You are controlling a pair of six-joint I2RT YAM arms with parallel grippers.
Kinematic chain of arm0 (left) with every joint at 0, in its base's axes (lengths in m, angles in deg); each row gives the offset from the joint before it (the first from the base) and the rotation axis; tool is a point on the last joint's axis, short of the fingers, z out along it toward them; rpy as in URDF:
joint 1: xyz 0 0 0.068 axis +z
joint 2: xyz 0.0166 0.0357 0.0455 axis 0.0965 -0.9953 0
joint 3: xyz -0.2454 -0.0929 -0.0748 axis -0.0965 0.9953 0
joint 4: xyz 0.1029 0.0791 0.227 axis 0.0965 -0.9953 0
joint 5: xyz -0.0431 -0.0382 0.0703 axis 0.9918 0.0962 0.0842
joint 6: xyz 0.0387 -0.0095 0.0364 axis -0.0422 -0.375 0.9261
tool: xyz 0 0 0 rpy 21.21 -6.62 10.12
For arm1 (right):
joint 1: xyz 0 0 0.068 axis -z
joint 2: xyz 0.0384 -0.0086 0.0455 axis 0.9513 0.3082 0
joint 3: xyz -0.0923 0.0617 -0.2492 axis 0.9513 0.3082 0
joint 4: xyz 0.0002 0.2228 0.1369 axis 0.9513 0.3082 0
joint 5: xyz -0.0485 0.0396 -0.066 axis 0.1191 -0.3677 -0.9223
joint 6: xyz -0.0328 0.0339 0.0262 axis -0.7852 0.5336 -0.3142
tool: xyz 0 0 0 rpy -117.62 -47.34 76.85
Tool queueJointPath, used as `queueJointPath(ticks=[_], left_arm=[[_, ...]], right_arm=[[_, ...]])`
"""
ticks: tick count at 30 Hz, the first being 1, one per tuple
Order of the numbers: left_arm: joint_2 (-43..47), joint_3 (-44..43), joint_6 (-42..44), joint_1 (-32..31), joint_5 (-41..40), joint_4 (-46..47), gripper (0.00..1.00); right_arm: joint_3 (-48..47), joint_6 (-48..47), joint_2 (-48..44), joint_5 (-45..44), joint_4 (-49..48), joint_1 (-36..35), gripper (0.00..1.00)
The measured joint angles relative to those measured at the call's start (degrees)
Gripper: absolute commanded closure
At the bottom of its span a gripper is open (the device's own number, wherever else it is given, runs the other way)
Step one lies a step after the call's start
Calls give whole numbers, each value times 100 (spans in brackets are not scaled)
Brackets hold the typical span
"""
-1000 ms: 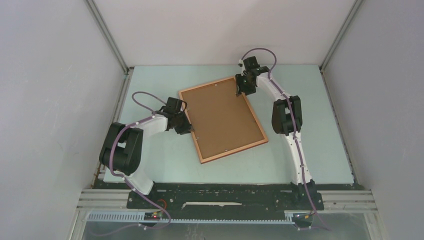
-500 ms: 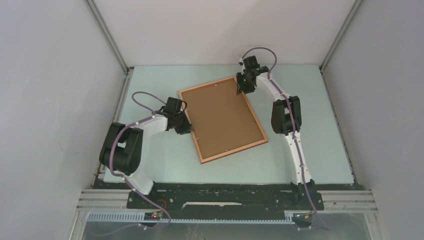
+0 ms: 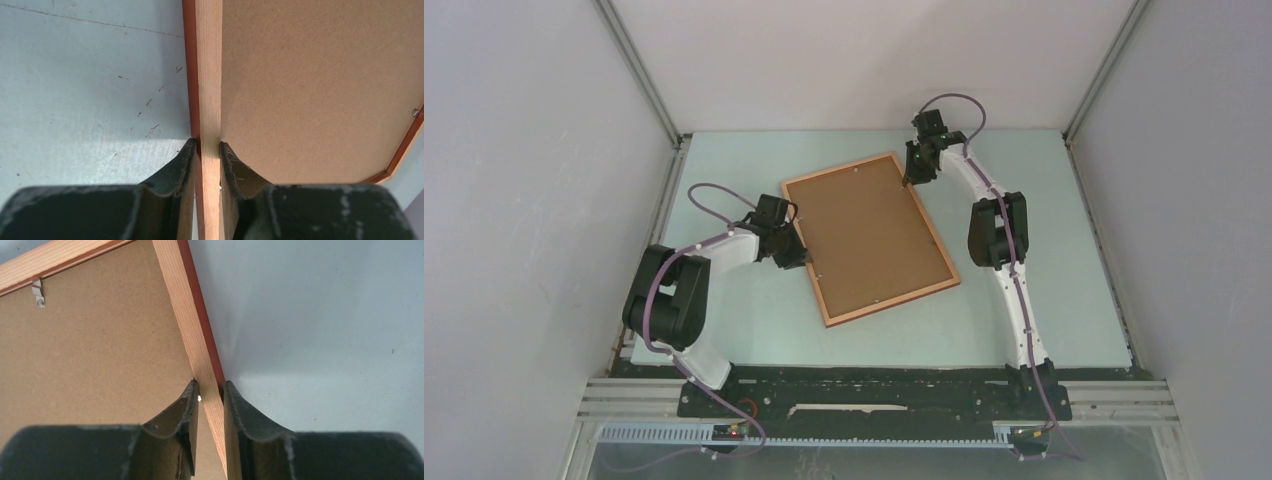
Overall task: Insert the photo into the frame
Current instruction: Install the photo frame at the center of the board.
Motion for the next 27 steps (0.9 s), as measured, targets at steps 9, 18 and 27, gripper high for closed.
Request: queueJointPath(ticks=[9, 18, 27], left_arm=[[0, 0, 0, 0, 0, 2, 92], [155, 269, -7, 0, -2, 345, 68], [1008, 1102, -33, -2, 74, 988, 40]], right_arm=[[13, 273, 0, 361, -7, 105, 41], [763, -4, -715, -111, 337, 37, 17], [4083, -229, -3993, -1161, 17, -376, 14]])
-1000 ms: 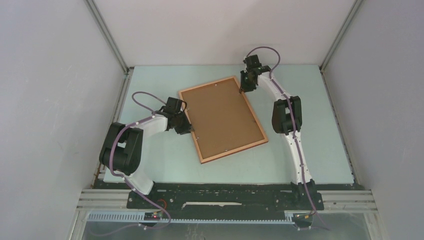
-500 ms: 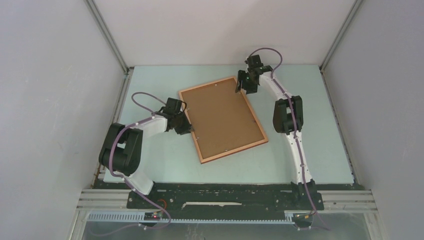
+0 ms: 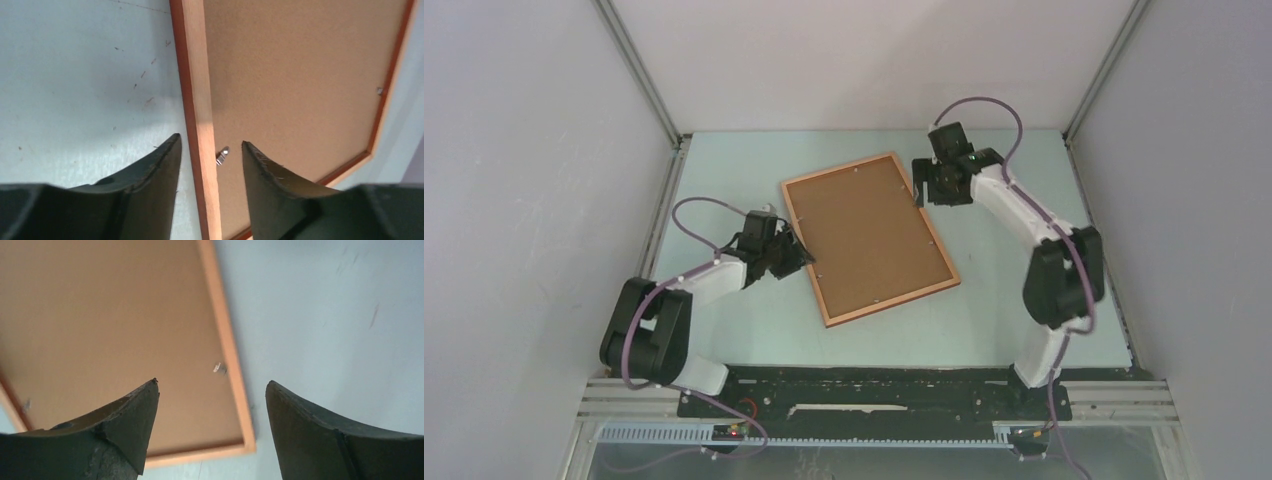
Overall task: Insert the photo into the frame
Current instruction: Install the photo frame at the center of the board, then adjust the photo frame at the center of the board.
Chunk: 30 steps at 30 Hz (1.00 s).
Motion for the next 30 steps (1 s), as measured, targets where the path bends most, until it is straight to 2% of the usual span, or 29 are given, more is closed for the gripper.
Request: queueJointPath(ticks=[4, 8, 11, 16, 22, 30], left_arm=[[654, 553, -37, 0, 11, 466, 29], [1263, 962, -68, 0, -42, 833, 22], [1469, 1056, -131, 0, -131, 957, 20], [1703, 1204, -234, 0, -365, 1078, 20], [2015, 1429, -337, -2, -551, 1189, 20], [2017, 1438, -334, 0, -483, 1366, 21]], right_arm=[[1552, 74, -1307, 33, -361, -608, 15], [2712, 452, -1961, 155, -616, -1259, 16], [3449, 1189, -2271, 247, -761, -1462, 15], [4494, 2706, -3036, -118, -949, -1606, 16], [4756, 3845, -3397, -511, -1211, -2288, 17], [5014, 5943, -2986, -1139, -885, -2302, 27]])
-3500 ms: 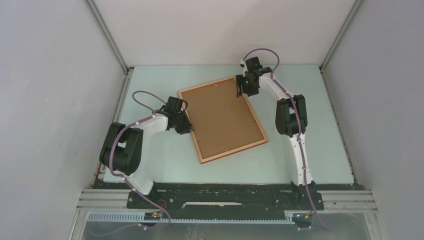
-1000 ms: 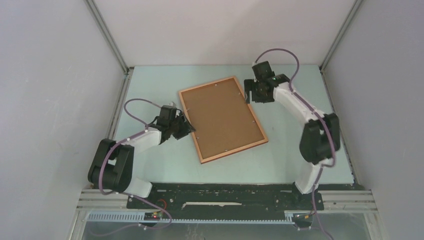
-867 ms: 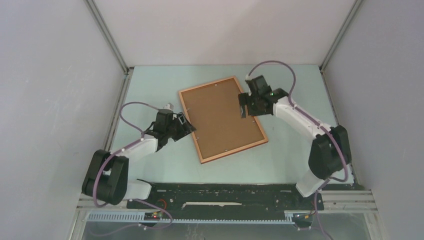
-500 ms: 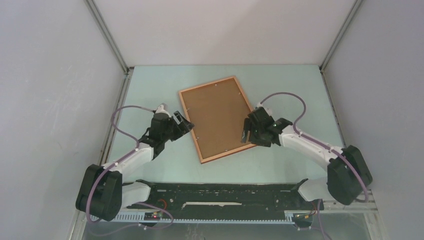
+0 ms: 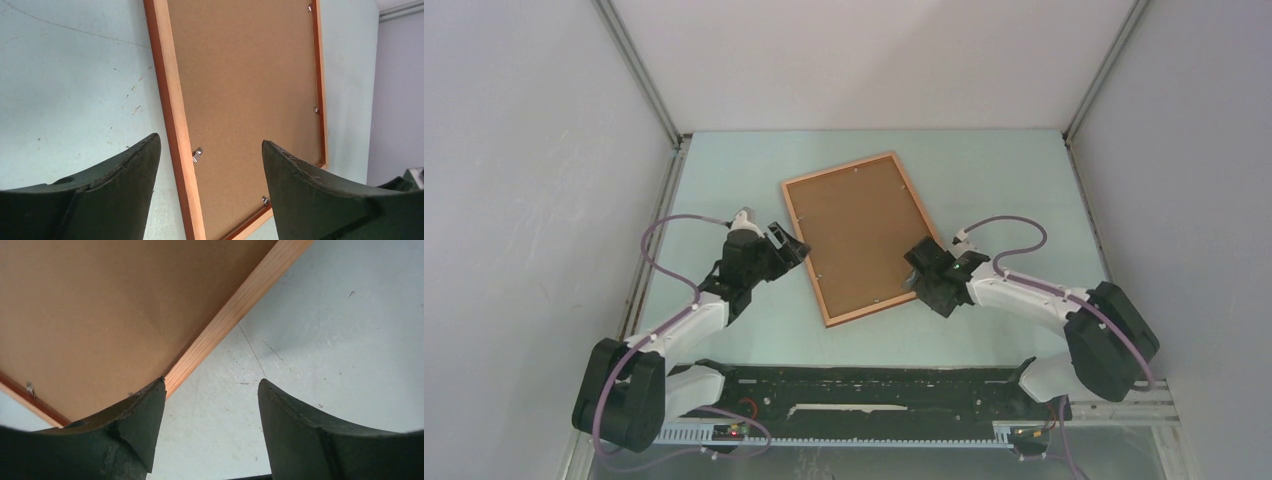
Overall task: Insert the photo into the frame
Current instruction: Adjust the photo frame at the center of the board.
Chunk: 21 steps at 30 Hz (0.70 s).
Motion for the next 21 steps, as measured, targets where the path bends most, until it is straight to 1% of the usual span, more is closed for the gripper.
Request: queueJointPath(ticks=[4, 7, 12, 14, 16, 18, 19, 21], left_arm=[[-9, 0, 2, 0, 24, 61, 21], [2, 13, 2, 0, 28, 114, 21], [74, 136, 2, 0, 61, 216, 21], [76, 149, 4, 0, 92, 229, 21], [76, 151, 4, 0, 129, 251, 21], [76, 151, 7, 0, 155, 295, 21], [76, 151, 7, 0, 166, 317, 21], [76, 151, 7, 0, 188, 348, 21]], right_arm=[[9, 542, 297, -42, -17, -9, 31], [9, 804, 433, -48, -96, -17, 36], [9, 1051, 745, -44, -343, -15, 38], [-15, 1075, 839, -37, -476, 11, 48], [-26, 1071, 914, -15, -619, 50, 55], [-37, 1032, 979, 22, -761, 85, 65], [-46, 1003, 986, 39, -748, 101, 71], [-42, 944, 986, 72, -754, 144, 90]])
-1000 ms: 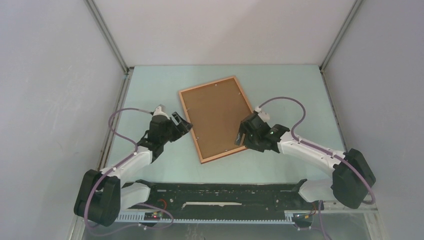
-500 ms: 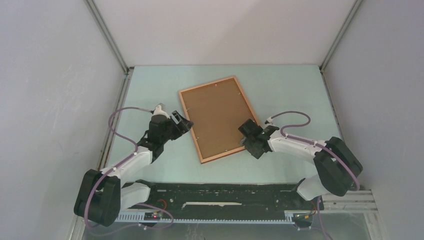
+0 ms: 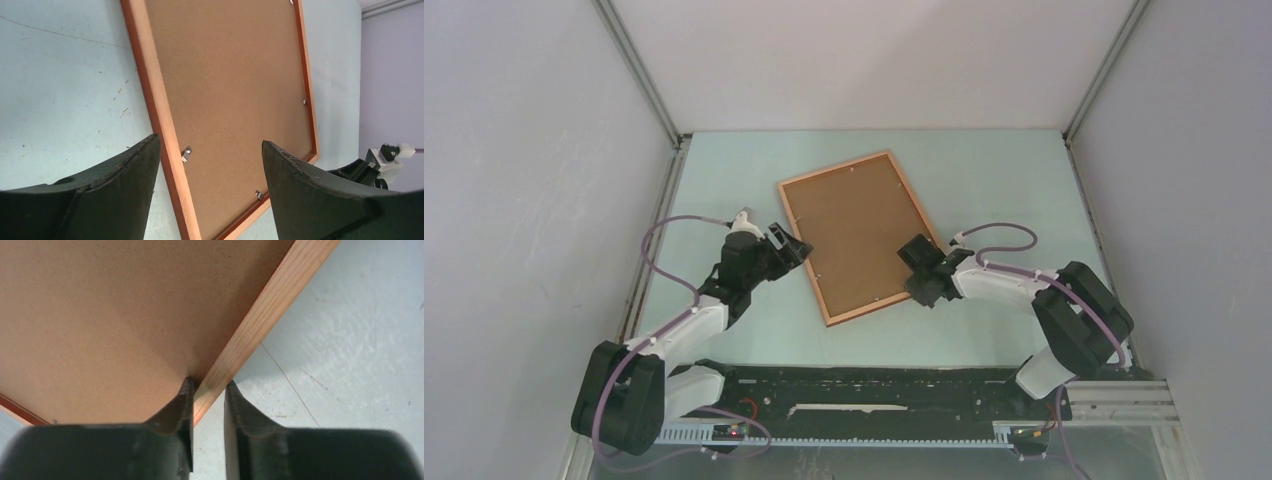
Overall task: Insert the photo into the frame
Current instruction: Adjust the photo frame at the center of the board.
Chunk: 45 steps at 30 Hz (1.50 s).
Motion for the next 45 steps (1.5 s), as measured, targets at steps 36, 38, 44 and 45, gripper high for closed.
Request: queueJointPath(ticks=[36, 38, 44, 45], left_arm=[[1333, -179, 2358, -2933, 514, -393, 6], [1204, -376, 2916, -3381, 83, -599, 7], [-192, -1591, 4765, -5093, -1547, -1244, 8], [-372, -1707, 4931, -5233, -1823, -1401, 9]], right_arm=[[-562, -4922, 70, 4454, -299, 3790, 100], [-640, -4887, 85, 4771, -225, 3862, 100], [-960, -4883, 149, 5394, -55, 4052, 100], [-966, -4918, 149, 5471, -24, 4076, 89]])
